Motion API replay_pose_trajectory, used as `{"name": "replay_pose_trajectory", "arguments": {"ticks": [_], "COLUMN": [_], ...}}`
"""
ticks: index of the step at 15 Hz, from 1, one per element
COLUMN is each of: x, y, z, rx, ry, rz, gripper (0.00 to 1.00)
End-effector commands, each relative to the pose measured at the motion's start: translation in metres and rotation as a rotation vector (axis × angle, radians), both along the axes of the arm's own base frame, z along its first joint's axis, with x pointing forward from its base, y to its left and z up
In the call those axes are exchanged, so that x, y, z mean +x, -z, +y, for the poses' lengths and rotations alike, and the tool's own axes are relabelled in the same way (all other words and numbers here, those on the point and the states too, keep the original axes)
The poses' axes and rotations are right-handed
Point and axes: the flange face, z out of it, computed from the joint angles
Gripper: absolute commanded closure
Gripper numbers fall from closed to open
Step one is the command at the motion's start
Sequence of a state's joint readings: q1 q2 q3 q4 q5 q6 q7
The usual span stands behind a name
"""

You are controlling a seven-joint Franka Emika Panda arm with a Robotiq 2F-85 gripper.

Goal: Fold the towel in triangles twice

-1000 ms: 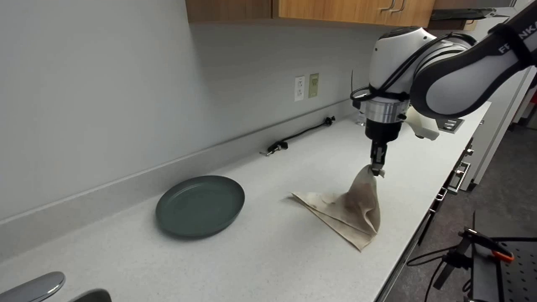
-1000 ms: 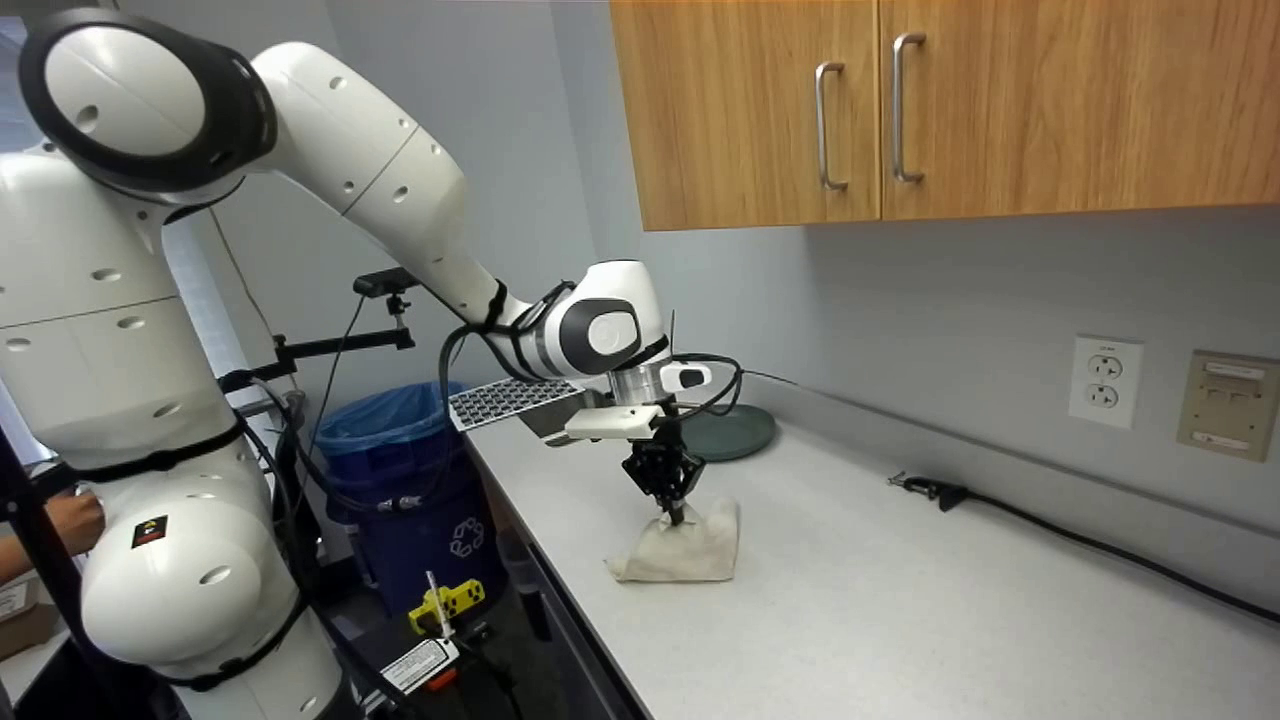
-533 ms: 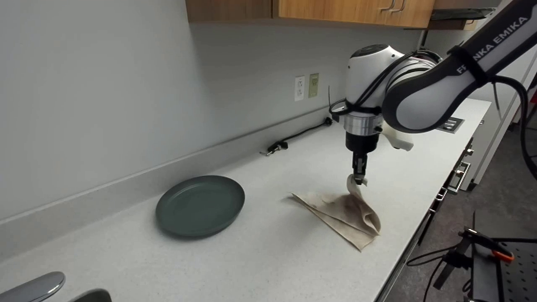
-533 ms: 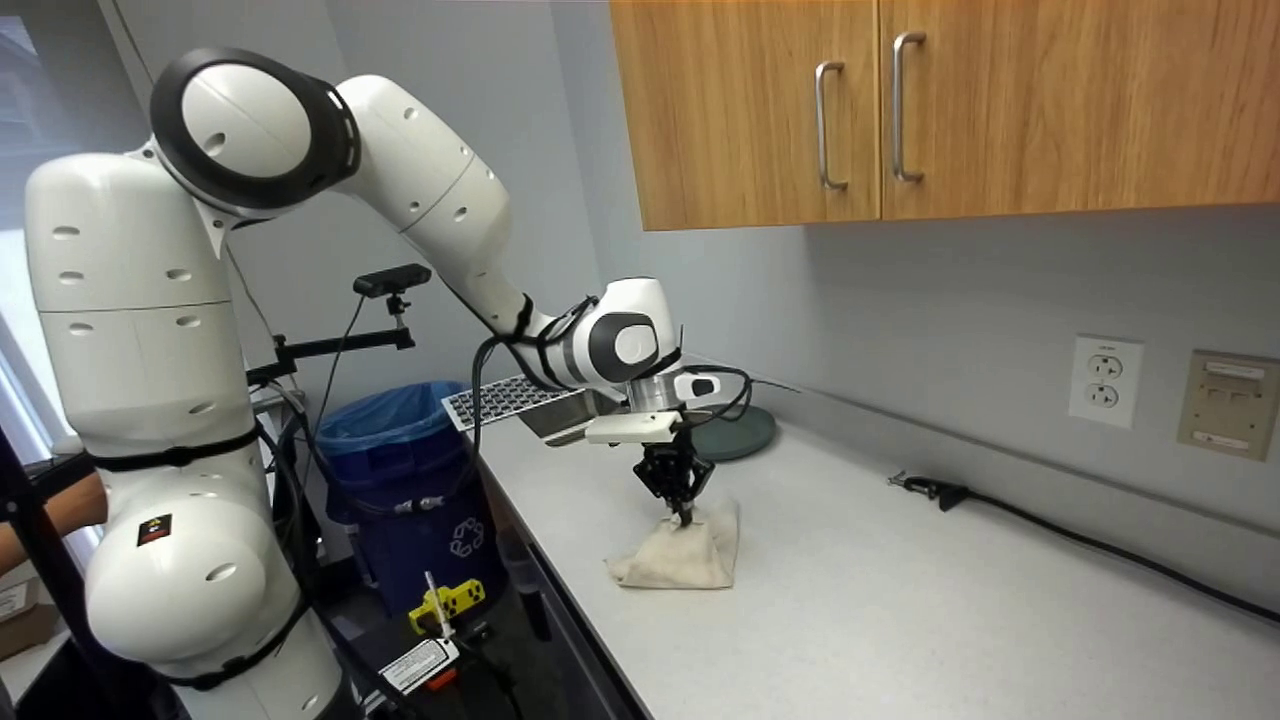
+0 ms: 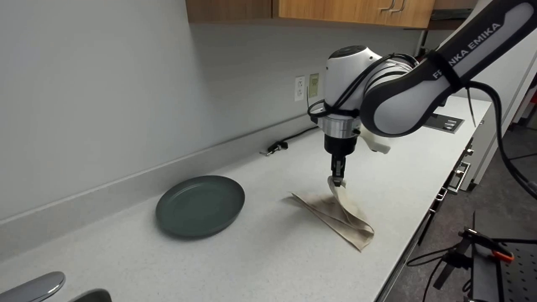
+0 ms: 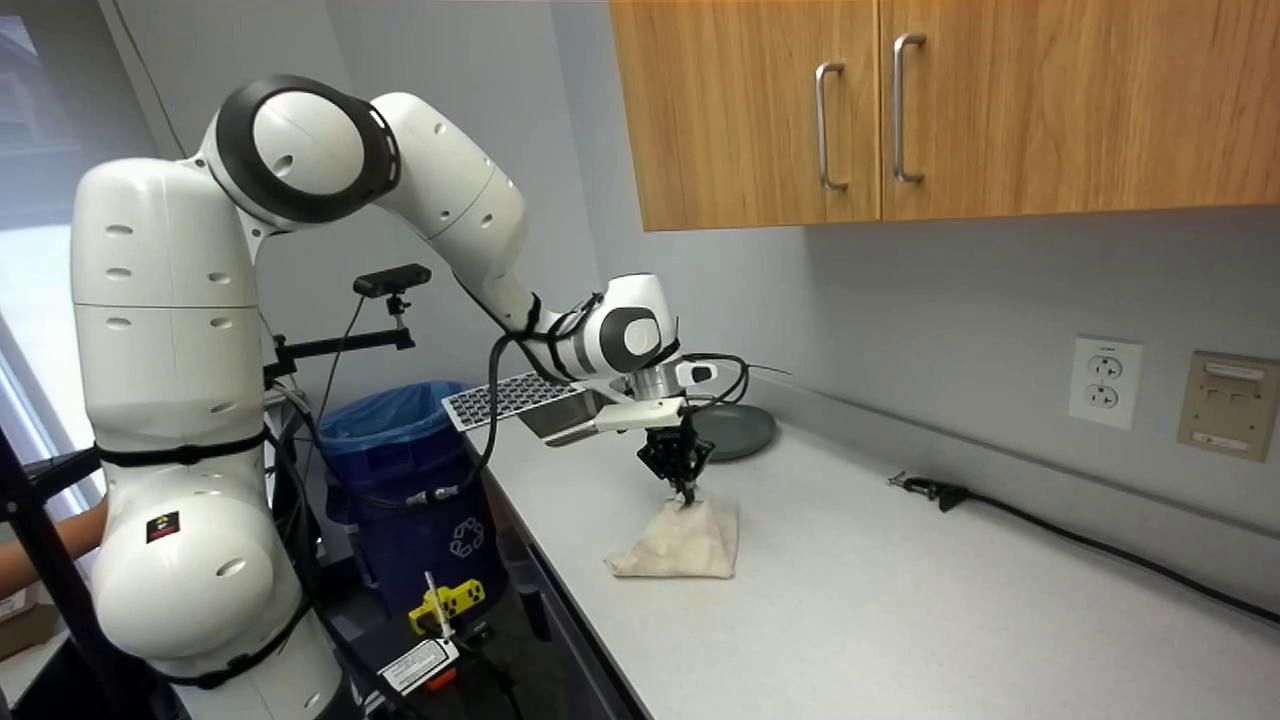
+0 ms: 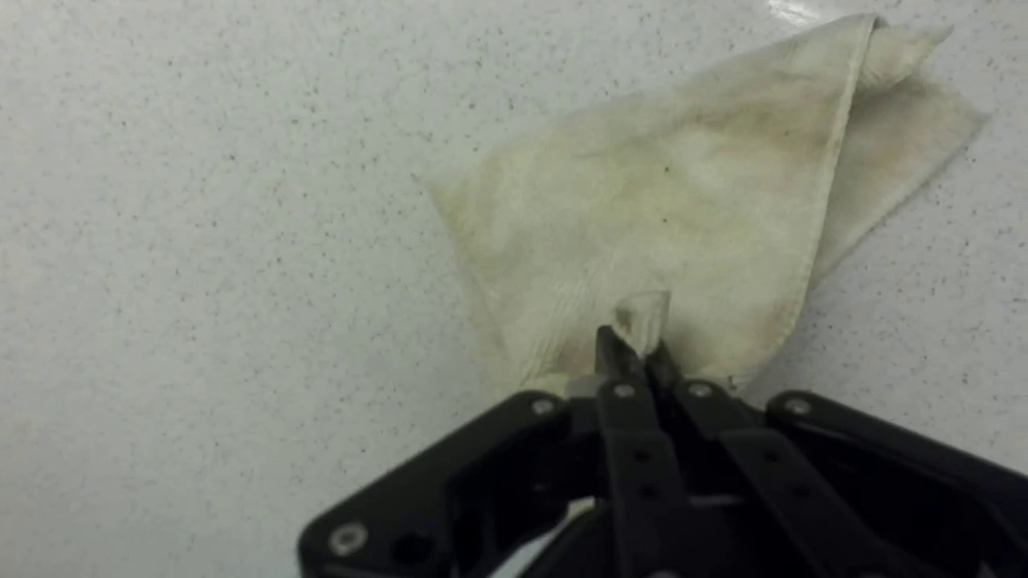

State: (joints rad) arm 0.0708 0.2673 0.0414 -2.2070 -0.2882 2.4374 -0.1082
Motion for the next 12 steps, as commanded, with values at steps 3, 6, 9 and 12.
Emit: {"name": "replay_pose_trajectory", "arguments": {"ticks": [3, 6, 9, 12], "x": [0.028, 0.042, 0.05, 0.053], "y": [0.024, 0.031, 0.036, 0.04], "z": [0.007, 0.003, -0.001, -0.002], "rx": [-0.023, -0.04, -0.044, -0.036], "ry": [-0.047, -0.073, -0.08, -0.068], "rz": [-0.028, -0.072, -0.09, -0.087], "gripper": [0.99, 0.99, 0.99, 0.71]}}
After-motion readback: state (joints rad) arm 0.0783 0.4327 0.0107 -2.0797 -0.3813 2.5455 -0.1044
